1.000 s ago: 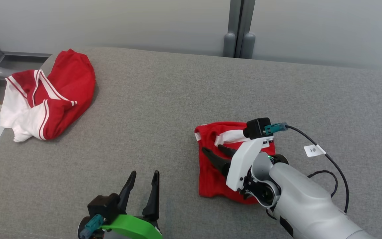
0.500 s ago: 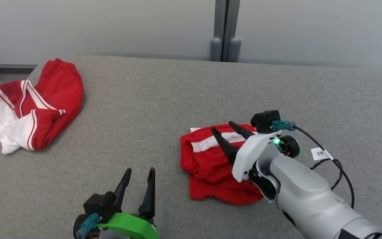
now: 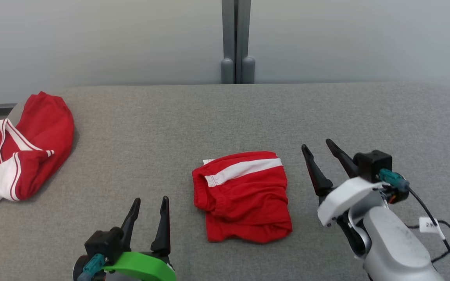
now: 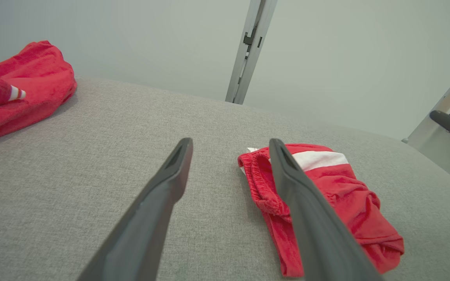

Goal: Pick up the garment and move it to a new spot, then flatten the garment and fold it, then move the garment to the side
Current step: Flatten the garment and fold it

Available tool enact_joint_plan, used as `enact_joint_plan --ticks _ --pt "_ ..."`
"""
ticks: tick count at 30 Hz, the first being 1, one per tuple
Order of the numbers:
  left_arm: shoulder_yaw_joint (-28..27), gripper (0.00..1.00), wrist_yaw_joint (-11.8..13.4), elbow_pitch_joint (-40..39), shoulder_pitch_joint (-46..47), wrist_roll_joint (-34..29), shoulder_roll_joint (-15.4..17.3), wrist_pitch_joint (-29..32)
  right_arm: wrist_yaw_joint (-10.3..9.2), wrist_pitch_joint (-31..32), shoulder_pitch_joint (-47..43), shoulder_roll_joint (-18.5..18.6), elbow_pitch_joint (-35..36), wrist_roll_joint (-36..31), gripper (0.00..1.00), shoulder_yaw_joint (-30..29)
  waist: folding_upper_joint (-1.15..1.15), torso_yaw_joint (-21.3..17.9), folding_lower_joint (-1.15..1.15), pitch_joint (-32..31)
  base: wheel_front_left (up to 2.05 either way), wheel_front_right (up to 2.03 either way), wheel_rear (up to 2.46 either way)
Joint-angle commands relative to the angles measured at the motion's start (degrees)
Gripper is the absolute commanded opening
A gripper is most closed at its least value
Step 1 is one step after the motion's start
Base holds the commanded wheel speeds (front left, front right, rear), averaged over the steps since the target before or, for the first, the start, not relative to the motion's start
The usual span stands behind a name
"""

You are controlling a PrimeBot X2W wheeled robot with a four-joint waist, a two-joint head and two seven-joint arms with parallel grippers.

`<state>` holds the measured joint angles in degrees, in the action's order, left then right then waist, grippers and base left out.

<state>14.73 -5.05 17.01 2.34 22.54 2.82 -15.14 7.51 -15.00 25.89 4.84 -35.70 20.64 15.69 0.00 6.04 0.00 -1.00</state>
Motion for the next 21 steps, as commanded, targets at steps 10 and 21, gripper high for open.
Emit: enact_joint_plan --ticks 10,21 --pt "-3.12 1.00 -0.08 -1.41 -4.12 -0.72 0.15 0.00 -0.05 -0.24 -16.33 -1.90 14.10 -9.24 1.00 -11.66 0.00 -2.24 0.00 -1.28 0.00 0.00 0.00" --pt "-4.47 1.00 0.39 -2.45 -6.87 -0.71 0.15 0.00 -0.05 -0.25 -22.09 -1.84 17.78 -5.83 1.00 -14.93 0.00 -2.31 0.00 -1.50 0.00 0.00 0.00"
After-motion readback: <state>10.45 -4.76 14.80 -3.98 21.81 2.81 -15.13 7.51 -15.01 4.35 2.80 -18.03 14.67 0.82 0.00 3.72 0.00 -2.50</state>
